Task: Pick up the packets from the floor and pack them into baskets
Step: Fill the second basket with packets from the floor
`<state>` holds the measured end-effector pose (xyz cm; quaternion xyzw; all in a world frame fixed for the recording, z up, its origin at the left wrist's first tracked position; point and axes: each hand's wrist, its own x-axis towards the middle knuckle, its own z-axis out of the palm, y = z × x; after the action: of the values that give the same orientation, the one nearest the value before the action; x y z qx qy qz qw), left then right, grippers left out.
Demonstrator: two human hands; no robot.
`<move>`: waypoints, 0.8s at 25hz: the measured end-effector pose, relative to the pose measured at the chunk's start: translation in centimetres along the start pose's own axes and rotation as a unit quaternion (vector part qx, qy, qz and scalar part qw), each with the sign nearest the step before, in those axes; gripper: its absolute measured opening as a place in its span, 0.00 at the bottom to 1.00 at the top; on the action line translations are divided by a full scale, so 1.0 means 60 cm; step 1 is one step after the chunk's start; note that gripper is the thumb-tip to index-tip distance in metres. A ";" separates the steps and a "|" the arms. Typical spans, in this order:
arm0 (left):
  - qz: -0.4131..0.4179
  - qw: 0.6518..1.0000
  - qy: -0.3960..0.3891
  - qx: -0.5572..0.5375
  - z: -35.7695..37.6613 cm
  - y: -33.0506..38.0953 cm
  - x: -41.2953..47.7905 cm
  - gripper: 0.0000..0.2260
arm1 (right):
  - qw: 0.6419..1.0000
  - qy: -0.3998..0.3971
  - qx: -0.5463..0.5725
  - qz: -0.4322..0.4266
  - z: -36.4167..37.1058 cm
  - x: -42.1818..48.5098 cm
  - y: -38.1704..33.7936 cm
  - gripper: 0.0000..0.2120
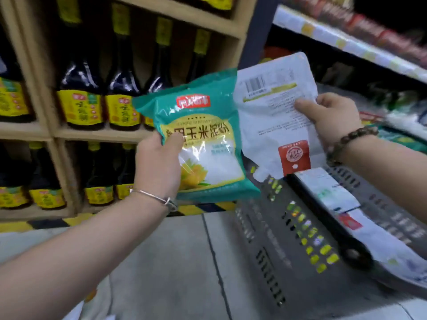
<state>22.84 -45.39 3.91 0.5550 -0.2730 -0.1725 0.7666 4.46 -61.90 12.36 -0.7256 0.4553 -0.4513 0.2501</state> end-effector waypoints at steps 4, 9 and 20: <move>0.011 0.997 -0.046 -0.055 0.133 0.041 -0.033 0.08 | 0.998 0.044 0.034 0.035 -0.145 0.028 0.043 0.12; -0.077 0.986 -0.147 -0.014 0.305 0.051 -0.095 0.10 | 0.991 0.037 0.014 0.126 -0.308 0.057 0.162 0.17; -0.348 0.828 -0.179 0.402 0.490 -0.087 -0.217 0.12 | 0.913 -0.234 -0.245 0.228 -0.319 0.012 0.444 0.14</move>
<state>-5.19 -61.92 2.94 0.8315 -0.2398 -0.3990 0.3030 -23.88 -73.88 1.01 -0.7253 0.6330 -0.0734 0.2604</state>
